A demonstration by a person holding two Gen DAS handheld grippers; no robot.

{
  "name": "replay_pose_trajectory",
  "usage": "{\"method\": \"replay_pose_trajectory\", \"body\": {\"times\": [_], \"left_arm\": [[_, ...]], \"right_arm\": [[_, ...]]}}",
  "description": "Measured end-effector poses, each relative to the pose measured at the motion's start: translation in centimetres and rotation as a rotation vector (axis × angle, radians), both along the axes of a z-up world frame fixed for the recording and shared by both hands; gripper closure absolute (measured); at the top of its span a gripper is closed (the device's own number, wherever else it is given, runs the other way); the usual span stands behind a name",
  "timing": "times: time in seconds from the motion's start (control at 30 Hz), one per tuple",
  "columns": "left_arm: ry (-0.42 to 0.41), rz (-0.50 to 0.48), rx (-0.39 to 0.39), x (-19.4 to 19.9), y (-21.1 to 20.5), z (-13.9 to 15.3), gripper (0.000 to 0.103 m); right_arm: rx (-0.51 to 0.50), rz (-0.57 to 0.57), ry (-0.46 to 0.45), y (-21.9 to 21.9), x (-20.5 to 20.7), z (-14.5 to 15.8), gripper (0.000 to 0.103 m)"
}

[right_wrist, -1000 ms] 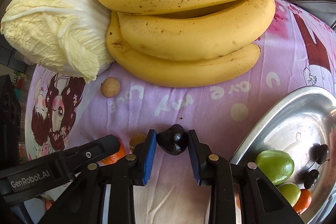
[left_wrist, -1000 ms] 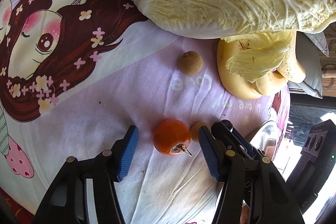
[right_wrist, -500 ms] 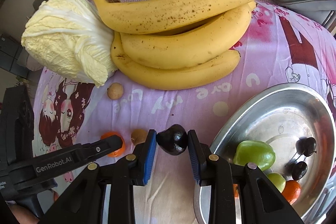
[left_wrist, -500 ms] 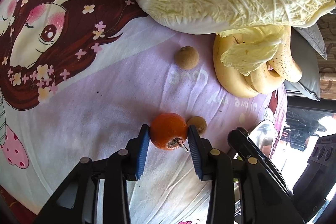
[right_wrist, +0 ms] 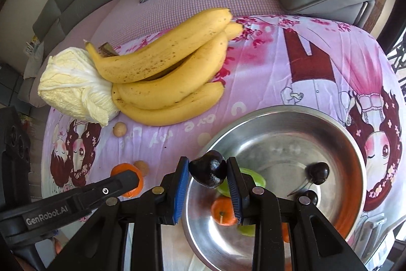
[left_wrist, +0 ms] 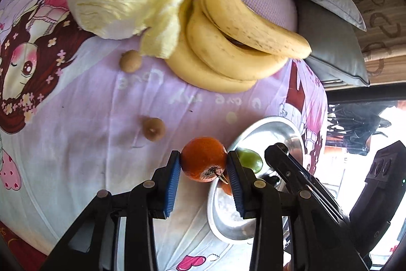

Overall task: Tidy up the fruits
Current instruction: 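Carry the mandarin and cherry into the steel bowl with both grippers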

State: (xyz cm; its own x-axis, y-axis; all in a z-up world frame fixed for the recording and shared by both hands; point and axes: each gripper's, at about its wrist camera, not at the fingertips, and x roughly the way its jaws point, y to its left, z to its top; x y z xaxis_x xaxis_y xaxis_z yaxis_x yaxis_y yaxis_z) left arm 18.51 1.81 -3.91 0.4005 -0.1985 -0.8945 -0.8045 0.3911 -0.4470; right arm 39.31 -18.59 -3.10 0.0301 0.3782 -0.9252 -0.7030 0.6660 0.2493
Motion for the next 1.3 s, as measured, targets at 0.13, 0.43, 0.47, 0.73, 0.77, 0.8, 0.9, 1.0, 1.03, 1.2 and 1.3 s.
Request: {"method": "replay_pose_trajectory", "body": {"times": [0.13, 0.43, 0.47, 0.73, 0.77, 0.8, 0.9, 1.0, 1.03, 1.2, 1.3], "left_arm": [[0.013, -0.057, -0.011, 2.3, -2.0, -0.2, 0.065], [0.066, -0.101, -0.006, 4.4, -4.3, -1.0, 0.065], [0.070, -0.105, -0.003, 4.3, -4.4, -1.0, 0.065], [0.082, -0.117, -0.012, 4.7, -4.7, -1.4, 0.065], [0.080, -0.118, -0.014, 4.6, -4.7, -1.4, 0.065], [0.078, -0.120, -0.018, 4.6, -4.6, -1.4, 0.065], [0.074, -0.121, -0.015, 4.1, -4.2, -0.9, 0.064], [0.064, -0.112, -0.016, 3.6, -3.6, -0.3, 0.059], [0.061, -0.110, -0.014, 3.4, -3.4, 0.0, 0.059], [0.072, -0.077, 0.001, 1.6, -1.8, 0.8, 0.052], [0.115, -0.030, 0.042, -0.1, -0.2, 1.1, 0.036]], "right_arm": [[-0.028, -0.058, 0.011, -2.5, 2.1, -1.0, 0.071], [-0.081, -0.123, 0.042, -6.3, 4.6, -3.5, 0.071], [-0.084, -0.123, 0.045, -6.4, 4.7, -3.7, 0.071], [-0.103, -0.105, 0.049, -5.9, 4.0, -4.7, 0.070], [-0.105, -0.103, 0.048, -5.8, 3.9, -4.7, 0.070], [-0.107, -0.102, 0.047, -5.8, 3.8, -4.6, 0.070], [-0.111, -0.107, 0.045, -5.6, 3.7, -4.5, 0.068], [-0.110, -0.114, 0.043, -5.6, 3.6, -4.1, 0.058], [-0.114, -0.114, 0.040, -5.3, 3.5, -4.0, 0.056], [-0.123, -0.108, 0.023, -4.7, 2.9, -3.0, 0.055], [-0.119, -0.095, 0.010, -3.9, 2.1, -2.4, 0.034]]}}
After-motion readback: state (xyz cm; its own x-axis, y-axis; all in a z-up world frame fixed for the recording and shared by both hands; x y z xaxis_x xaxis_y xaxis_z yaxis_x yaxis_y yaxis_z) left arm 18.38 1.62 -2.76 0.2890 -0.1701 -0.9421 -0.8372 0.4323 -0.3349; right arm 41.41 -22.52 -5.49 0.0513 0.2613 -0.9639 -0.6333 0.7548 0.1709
